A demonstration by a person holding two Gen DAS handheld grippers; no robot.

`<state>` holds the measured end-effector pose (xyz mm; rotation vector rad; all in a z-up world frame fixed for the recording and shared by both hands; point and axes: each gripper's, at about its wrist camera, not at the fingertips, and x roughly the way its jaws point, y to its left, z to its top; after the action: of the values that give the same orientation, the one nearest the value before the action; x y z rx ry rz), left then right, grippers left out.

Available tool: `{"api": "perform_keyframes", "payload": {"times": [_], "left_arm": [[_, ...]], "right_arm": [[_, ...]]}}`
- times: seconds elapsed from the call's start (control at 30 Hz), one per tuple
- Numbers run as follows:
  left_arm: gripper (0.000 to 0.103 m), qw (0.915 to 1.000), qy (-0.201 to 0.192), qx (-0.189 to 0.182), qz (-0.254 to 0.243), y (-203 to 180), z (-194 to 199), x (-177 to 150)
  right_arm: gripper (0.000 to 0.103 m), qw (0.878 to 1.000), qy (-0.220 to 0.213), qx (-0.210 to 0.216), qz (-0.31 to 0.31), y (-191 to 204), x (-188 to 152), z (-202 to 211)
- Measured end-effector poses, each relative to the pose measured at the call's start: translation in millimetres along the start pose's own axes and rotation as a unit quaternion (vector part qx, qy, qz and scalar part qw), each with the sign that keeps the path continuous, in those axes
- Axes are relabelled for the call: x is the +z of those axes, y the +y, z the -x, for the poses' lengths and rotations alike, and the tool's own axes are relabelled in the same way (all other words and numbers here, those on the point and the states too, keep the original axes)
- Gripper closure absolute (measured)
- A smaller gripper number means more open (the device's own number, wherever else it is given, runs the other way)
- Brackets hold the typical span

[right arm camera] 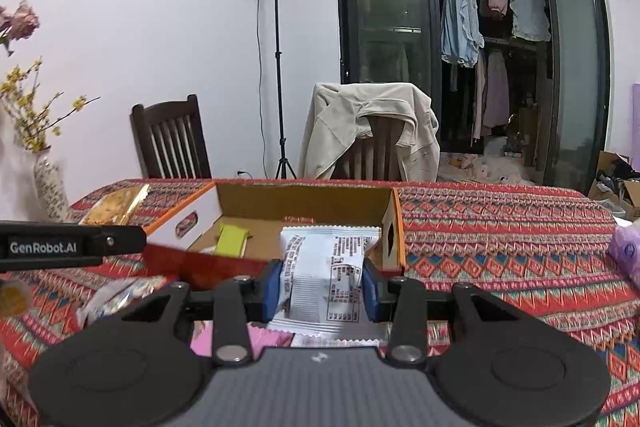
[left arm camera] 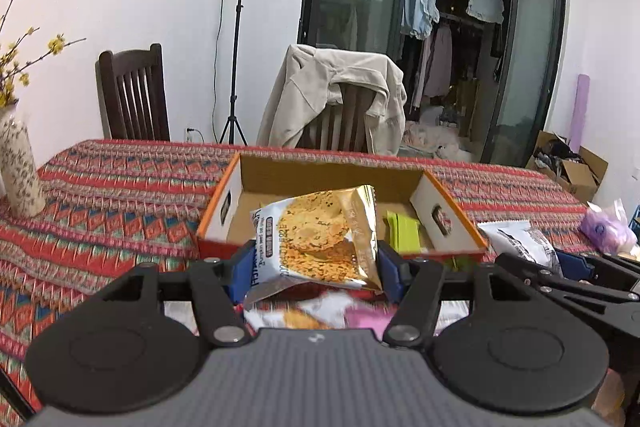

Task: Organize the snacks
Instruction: 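Carry both packets over the cardboard box and open both grippers inside it, then move both grippers back from the box to the snack pile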

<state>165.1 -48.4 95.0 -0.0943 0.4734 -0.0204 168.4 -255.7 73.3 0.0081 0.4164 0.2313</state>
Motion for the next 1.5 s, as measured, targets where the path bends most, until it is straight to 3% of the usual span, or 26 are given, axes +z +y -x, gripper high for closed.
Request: {"api": "perform_keyframes", "payload": {"times": [0.53, 0.9, 1.3, 1.43, 1.47, 1.5], "left_arm": [[0.04, 0.9989, 0.008, 0.026, 0.038, 21.3, -94.9, 45.2], [0.041, 0.9975, 0.038, 0.041, 0.044, 40.7, -158.9, 35.1], [0.04, 0.9979, 0.046, 0.036, 0.027, 41.9, -181.4, 22.9], [0.022, 0.9987, 0.033, 0.029, 0.024, 38.7, -173.8, 21.7], [0.011, 0.9989, 0.029, 0.029, 0.023, 38.6, -171.6, 21.5], [0.0, 0.9989, 0.025, 0.03, 0.025, 39.2, -168.7, 20.8]], "right_arm": [[0.064, 0.999, 0.022, -0.026, -0.011, 3.8, 51.1, -105.9], [0.064, 0.999, 0.039, -0.022, -0.022, 0.5, 41.1, -168.7], [0.063, 0.998, 0.045, -0.013, -0.032, -5.2, 22.8, -191.6], [0.059, 0.998, 0.057, -0.011, -0.035, -5.9, 22.7, -194.6], [0.052, 0.998, 0.057, -0.011, -0.037, -6.9, 22.1, -193.2], [0.033, 0.998, 0.058, -0.009, -0.038, -7.3, 22.6, -193.4]]}}
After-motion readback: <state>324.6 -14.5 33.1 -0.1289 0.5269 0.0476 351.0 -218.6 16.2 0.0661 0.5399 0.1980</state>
